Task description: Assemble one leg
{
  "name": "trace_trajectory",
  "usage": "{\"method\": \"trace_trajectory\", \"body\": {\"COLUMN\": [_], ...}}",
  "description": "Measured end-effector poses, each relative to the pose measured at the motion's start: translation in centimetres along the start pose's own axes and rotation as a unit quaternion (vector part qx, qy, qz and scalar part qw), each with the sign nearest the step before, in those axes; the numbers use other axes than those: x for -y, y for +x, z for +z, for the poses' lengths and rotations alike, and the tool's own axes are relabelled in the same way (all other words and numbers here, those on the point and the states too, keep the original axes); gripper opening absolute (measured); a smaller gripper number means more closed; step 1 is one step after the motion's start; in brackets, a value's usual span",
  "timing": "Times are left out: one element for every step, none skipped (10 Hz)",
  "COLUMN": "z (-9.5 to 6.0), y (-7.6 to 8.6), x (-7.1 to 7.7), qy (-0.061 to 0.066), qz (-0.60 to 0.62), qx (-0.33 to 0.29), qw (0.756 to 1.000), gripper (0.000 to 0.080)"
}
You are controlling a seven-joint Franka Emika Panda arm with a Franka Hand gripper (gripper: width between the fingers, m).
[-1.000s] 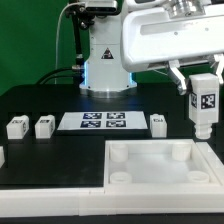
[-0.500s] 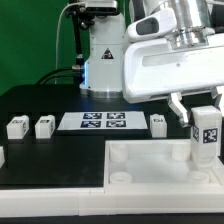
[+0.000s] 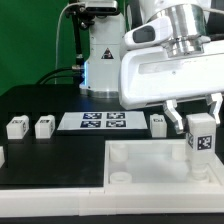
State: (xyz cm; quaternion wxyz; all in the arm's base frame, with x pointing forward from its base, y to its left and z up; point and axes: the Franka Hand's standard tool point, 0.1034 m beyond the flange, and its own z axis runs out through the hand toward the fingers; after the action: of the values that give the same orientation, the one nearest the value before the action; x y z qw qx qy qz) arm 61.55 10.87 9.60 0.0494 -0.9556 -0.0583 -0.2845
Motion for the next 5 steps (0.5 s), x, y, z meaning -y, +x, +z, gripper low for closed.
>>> {"method": "trace_trajectory", "body": {"z": [0.2, 0.5, 0.7, 0.84, 0.97], "y": [-0.26, -0.66, -0.93, -1.07, -1.0], "x": [0.01, 0.02, 0.04, 0.13, 0.29], "qy": [0.0, 0.0, 0.001, 0.001, 0.0], "qz": [0.0, 0.0, 0.0, 0.0, -0.001], "qx": [0.001, 0.004, 0.006, 0.005, -0.006], "qw": [1.0, 1.0, 1.0, 1.0, 1.0], "gripper": [0.0291, 0.0291, 0.0291, 0.0291, 0.0291]}}
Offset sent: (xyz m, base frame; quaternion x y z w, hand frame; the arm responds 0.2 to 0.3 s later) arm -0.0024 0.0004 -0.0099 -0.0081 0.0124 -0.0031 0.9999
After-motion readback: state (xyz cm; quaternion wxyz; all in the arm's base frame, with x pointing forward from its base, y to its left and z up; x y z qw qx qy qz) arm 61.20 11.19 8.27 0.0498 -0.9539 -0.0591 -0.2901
